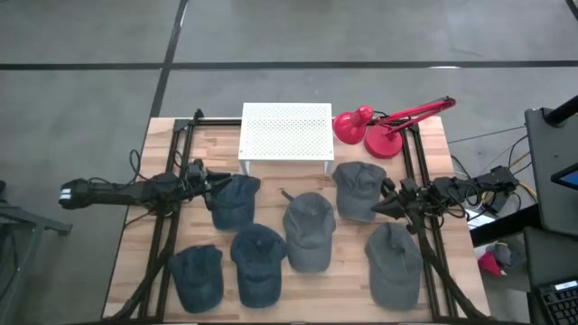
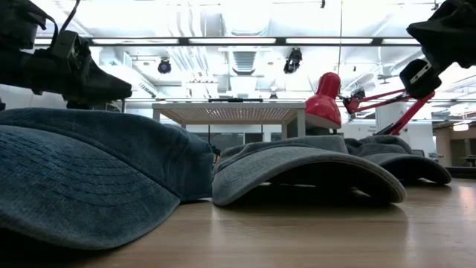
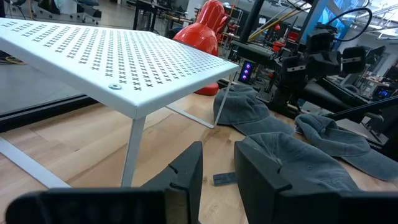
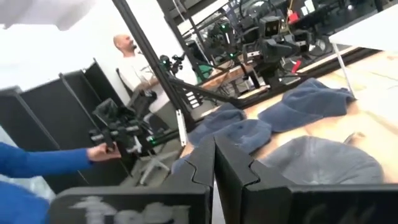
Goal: Pick & Place hat
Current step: Put the top gray cap on the shelf
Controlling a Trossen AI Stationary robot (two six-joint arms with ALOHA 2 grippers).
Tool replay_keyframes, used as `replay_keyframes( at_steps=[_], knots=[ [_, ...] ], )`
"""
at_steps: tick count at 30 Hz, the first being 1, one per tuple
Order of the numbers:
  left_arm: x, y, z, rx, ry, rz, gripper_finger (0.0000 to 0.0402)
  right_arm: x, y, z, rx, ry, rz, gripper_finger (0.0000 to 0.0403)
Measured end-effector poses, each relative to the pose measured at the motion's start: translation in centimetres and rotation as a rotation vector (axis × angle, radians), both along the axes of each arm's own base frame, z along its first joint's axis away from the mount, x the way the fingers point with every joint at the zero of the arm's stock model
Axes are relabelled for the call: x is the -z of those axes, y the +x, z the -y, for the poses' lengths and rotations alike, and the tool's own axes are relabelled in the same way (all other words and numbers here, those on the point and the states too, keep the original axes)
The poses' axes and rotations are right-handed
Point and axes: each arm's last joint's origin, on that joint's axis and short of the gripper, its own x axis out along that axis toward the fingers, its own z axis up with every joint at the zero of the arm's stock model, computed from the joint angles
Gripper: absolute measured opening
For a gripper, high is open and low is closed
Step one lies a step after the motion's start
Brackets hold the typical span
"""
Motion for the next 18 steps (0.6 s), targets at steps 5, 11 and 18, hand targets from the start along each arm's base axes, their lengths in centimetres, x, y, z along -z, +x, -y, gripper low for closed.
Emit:
replay_keyframes(
  at_steps=[5, 11, 18],
  knots=[
    [0.01, 0.00, 0.00, 0.000, 0.000, 0.000, 0.0094, -0.61, -0.08, 0.02, -0.006, 0.055, 0.054, 0.0008],
    [0.00, 0.00, 0.00, 0.000, 0.000, 0.000, 0.0094, -0.87, -0.07, 0.38, 0.108, 0.121, 0.071, 0.0008],
    [0.01, 0.00, 0.00, 0.000, 0.000, 0.000, 0.0094, -0.74, 0.15, 0.64, 0.208, 0.226, 0.027, 0.0008]
  ],
)
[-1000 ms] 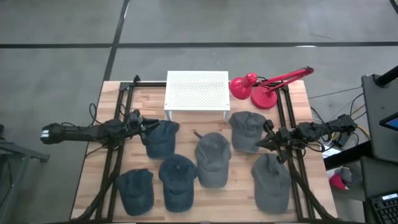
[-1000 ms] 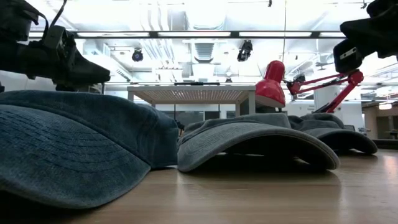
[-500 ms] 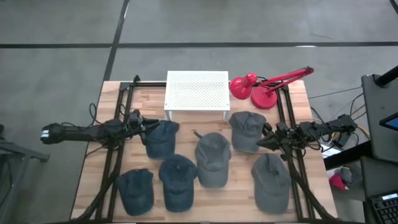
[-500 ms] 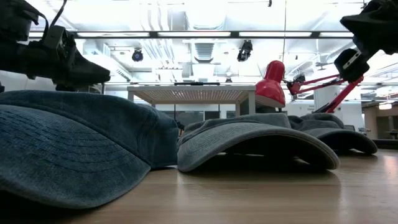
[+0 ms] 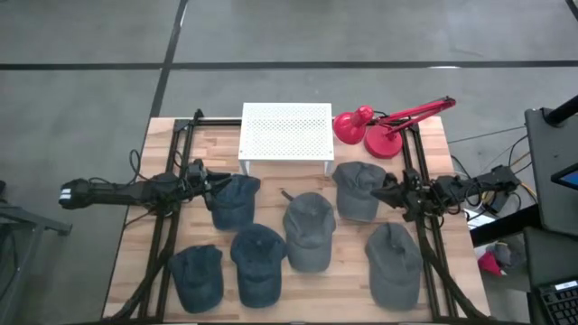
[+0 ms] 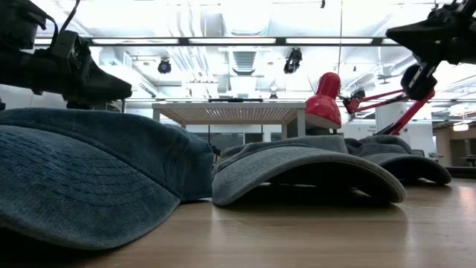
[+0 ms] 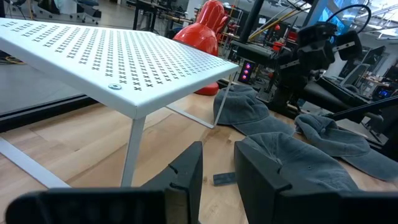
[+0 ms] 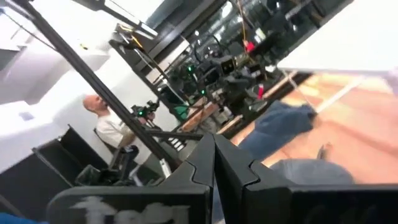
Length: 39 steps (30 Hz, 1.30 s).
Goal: Pick & Place hat
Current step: Put the top gray cap on the shelf
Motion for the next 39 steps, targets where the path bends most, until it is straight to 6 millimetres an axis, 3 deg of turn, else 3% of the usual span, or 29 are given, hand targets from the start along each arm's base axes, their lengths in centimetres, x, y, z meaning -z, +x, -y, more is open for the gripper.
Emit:
replay_keyframes(
  at_steps=[3, 8, 15, 22, 32, 39],
  knots=[
    [0.0, 0.0, 0.0, 0.000, 0.000, 0.000, 0.0094, -0.7, 0.2, 0.0, -0.005, 0.028, -0.038, 0.0008],
    [0.0, 0.0, 0.0, 0.000, 0.000, 0.000, 0.0094, -3.5, 0.5, -0.1, -0.001, -0.018, -0.181, 0.0008],
    [0.0, 0.0, 0.0, 0.000, 0.000, 0.000, 0.0094, -6.6, 1.2, -0.3, 0.067, -0.017, -0.687, 0.0008],
    [0.0, 0.0, 0.0, 0.000, 0.000, 0.000, 0.0094, -7.3, 2.5, -0.7, 0.176, 0.006, -1.084, 0.0008],
    [0.0, 0.0, 0.0, 0.000, 0.000, 0.000, 0.0094, -6.8, 5.0, -1.4, 0.285, 0.097, -1.219, 0.0012],
    [0.0, 0.0, 0.0, 0.000, 0.000, 0.000, 0.0094, -6.6, 5.8, -1.1, 0.373, 0.161, -1.225, 0.0062]
  ],
)
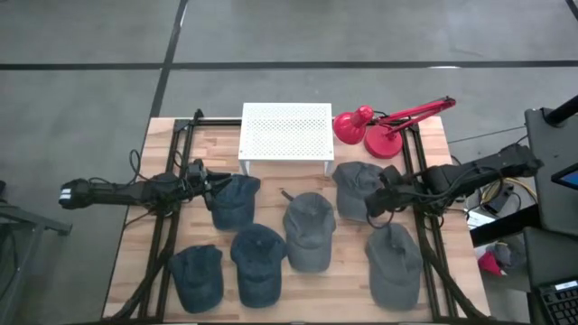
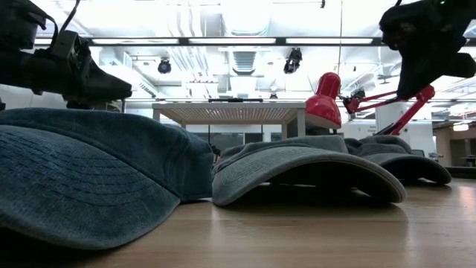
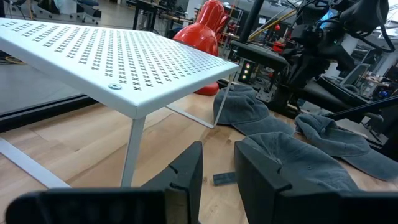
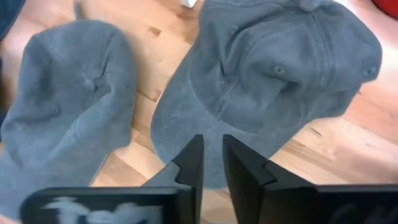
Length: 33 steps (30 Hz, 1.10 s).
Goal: Pick & Place hat
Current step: Put the top gray cap on the shelf
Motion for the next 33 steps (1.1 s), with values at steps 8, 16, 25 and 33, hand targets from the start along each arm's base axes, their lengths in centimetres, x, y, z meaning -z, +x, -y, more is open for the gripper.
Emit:
replay_keyframes(
  at_steps=[8, 16, 25, 33],
  knots=[
    [0.0, 0.0, 0.0, 0.000, 0.000, 0.000, 0.0094, 0.2, 0.3, 0.9, 0.227, 0.071, 0.031, 0.0164],
    [0.0, 0.0, 0.0, 0.000, 0.000, 0.000, 0.0094, 0.3, 0.5, 1.8, 0.332, 0.095, 0.053, 0.0258],
    [0.0, 0.0, 0.0, 0.000, 0.000, 0.000, 0.0094, 1.2, 2.0, 2.2, 0.409, 0.102, 0.041, 0.0330],
    [0.0, 0.0, 0.0, 0.000, 0.000, 0.000, 0.0094, 3.7, 4.2, 3.0, 0.399, 0.042, -0.104, 0.0344]
  ],
)
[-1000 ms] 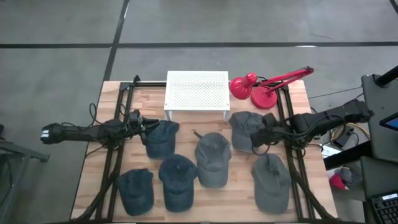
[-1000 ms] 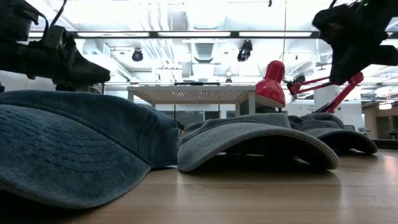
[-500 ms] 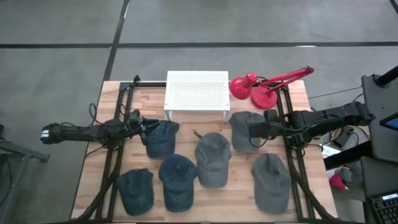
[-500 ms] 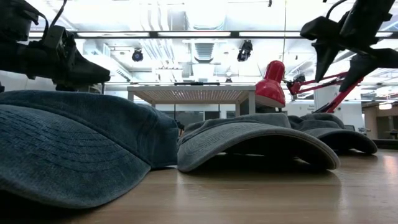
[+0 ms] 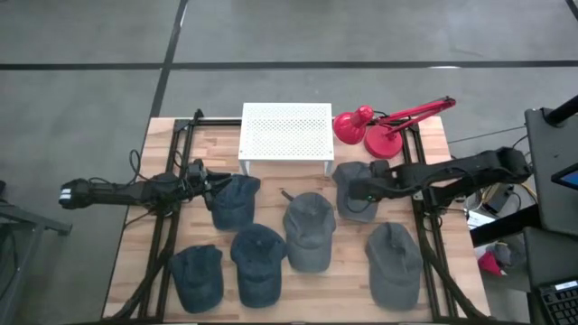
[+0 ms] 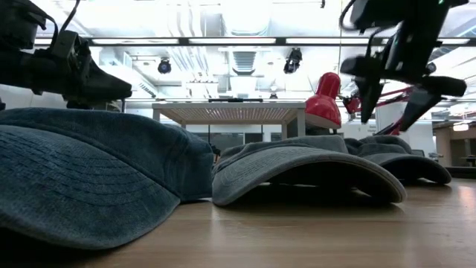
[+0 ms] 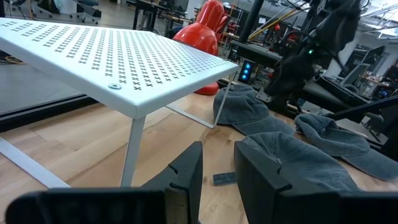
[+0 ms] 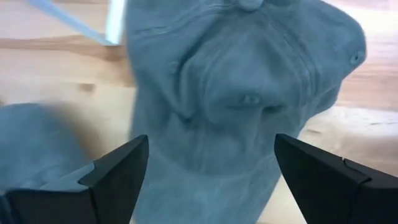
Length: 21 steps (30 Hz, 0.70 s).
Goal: Pick & Place hat
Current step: Put the top gray cap on the shelf
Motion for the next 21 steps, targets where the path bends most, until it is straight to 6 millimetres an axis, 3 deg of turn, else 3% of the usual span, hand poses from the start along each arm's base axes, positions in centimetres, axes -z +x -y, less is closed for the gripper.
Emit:
replay_keyframes(
  at_steps=[21],
  knots=[
    [0.0, 0.0, 0.0, -0.002, -0.020, 0.007, 0.0094, 7.2, 3.0, 2.4, 0.072, 0.135, -0.340, 0.0322]
  ],
)
